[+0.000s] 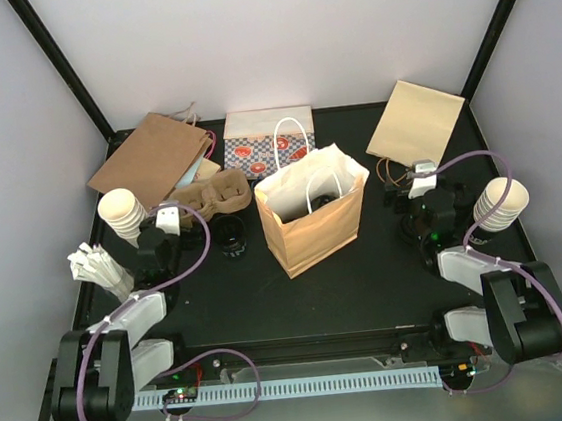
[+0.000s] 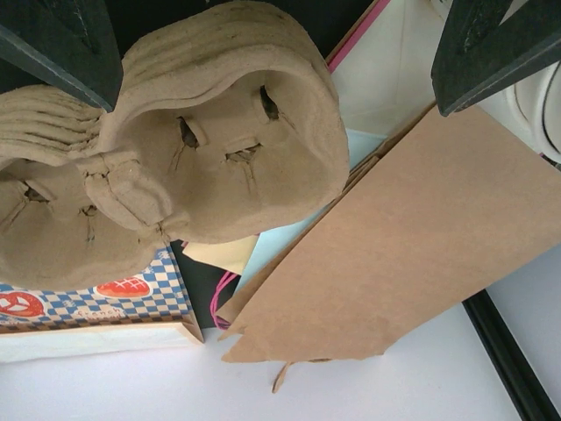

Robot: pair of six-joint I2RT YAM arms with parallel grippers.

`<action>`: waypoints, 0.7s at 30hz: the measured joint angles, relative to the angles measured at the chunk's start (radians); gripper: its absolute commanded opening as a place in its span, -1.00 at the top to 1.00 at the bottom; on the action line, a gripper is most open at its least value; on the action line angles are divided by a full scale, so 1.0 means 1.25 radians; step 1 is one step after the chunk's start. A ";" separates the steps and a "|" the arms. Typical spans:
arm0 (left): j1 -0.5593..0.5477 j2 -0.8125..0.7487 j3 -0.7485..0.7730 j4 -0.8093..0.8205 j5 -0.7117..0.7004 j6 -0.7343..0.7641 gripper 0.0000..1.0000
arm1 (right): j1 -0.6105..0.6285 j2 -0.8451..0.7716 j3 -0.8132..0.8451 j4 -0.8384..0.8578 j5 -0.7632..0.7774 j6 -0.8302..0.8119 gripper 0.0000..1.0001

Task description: Pack the takeout coffee

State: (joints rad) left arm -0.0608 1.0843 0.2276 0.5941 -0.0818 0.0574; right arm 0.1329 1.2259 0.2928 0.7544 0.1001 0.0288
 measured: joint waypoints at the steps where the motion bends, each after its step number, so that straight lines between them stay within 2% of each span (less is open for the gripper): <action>1: 0.001 0.012 0.000 0.009 0.002 0.002 -0.97 | 0.000 0.008 0.012 -0.003 -0.003 0.000 -1.00; 14: 0.034 0.136 0.093 0.058 0.056 0.023 -0.98 | -0.041 0.033 0.042 -0.043 -0.070 -0.011 -1.00; 21: 0.049 0.149 0.110 0.052 0.092 0.023 -0.97 | -0.049 0.046 -0.014 0.067 -0.066 -0.049 -1.00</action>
State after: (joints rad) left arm 0.0002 1.2701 0.3656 0.6594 0.0326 0.0868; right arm 0.0711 1.2839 0.2749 0.8383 0.0174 -0.0319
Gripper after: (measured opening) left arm 0.988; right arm 1.000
